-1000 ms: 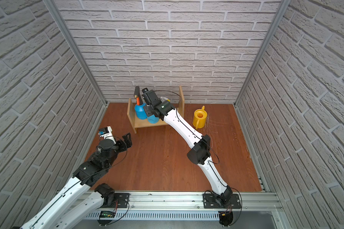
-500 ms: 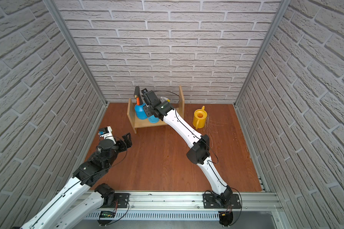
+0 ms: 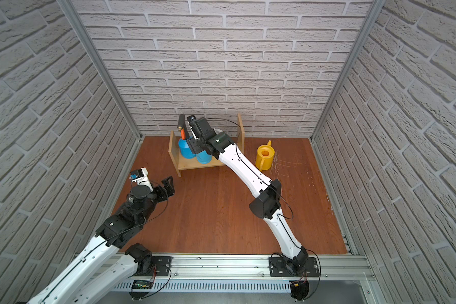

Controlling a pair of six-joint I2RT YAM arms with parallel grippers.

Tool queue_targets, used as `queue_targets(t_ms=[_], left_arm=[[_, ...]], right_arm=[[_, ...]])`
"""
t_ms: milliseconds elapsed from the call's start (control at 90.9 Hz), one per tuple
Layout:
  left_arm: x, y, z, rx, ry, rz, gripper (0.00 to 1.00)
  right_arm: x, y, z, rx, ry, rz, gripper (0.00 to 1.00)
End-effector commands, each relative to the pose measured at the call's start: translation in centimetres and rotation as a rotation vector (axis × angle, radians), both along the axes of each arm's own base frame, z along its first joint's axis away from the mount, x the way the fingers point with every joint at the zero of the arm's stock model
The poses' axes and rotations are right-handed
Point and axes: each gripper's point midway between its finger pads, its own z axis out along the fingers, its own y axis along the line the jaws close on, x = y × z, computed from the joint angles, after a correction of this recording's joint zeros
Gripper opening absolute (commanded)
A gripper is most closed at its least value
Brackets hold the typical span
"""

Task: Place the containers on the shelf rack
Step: 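Place the container on the shelf, then pick up a container from the center of the board.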

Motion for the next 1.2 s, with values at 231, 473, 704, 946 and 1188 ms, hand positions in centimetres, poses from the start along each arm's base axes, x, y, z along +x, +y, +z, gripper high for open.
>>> queue_targets(t_ms=[231,473,704,946,1188], left_arm=[[0.2,-0.3,1.9,-0.011,-0.061,-0.021,0.98],[0.6,-2.2,2.2,-0.043,-0.071,-0.117,0.98],[1.2,-4.8,2.4,-0.089,-0.081,-0.236,0.98],[2.1,-8.5,2.0,-0.167,-0.059,-0.384,0.98],[3.1,-12.8,1.2,-0.213,0.014,-0.526,0.98]], right_arm=[[-7.6,-2.5,10.4,0.185,-0.033,0.157,0.77],[-13.4,-5.9,12.5,0.328,-0.109,0.264,0.77],[-17.0,-12.1,8.7,0.389,-0.179,0.171,0.78],[-17.4,-20.9,1.4,0.397,-0.162,-0.202,0.86],[-18.2,-31.3,-8.2,0.459,-0.106,-0.711,0.99]])
